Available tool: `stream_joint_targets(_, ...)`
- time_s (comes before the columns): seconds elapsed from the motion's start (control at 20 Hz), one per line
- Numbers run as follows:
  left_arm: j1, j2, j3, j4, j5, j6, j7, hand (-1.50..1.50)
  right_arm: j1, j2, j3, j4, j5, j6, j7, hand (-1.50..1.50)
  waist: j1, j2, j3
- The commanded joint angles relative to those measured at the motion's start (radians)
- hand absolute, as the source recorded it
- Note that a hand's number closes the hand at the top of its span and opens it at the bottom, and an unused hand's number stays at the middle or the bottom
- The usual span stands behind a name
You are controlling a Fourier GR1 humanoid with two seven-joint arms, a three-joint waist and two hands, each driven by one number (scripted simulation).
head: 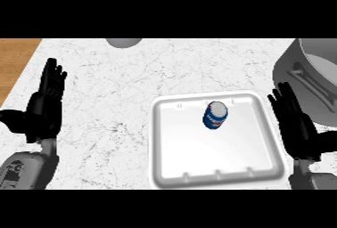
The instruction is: Pick the can from the tray and place it in the pot
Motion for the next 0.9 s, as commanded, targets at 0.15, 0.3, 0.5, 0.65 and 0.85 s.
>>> stream_joint_targets(0.15, -0.045, -0.009, -0.010, -0.037, 0.014, -0.032, 0.008, 0.00, -0.227, -0.193, -0.093, 0.044, -0.148, 0.343, -0.032, 1.50, 0.016, 0.006, -0.023)
stream_joint_targets(0.3, -0.032, -0.008, -0.010, -0.025, 0.036, -0.057, 0.011, 0.00, -0.237, -0.468, -0.053, -0.028, 0.191, 0.326, -0.057, 1.50, -0.002, -0.002, -0.057)
stream_joint_targets(0.5, -0.074, -0.021, 0.003, -0.028, 0.086, -0.097, 0.026, 0.00, -0.201, -0.397, -0.052, 0.206, 0.310, 0.312, -0.373, -1.50, 0.022, 0.016, -0.022)
stream_joint_targets(0.65, -0.063, -0.024, 0.006, -0.011, 0.096, -0.115, 0.036, 0.00, -0.173, -0.407, -0.051, 0.227, 0.323, 0.383, -0.591, -1.50, 0.003, 0.006, -0.024)
stream_joint_targets(0.85, -0.101, -0.023, 0.022, 0.016, 0.076, -0.113, 0.033, 0.00, -0.258, -0.435, 0.006, 0.249, 0.451, 0.357, -0.571, -1.50, 0.002, 0.002, -0.025)
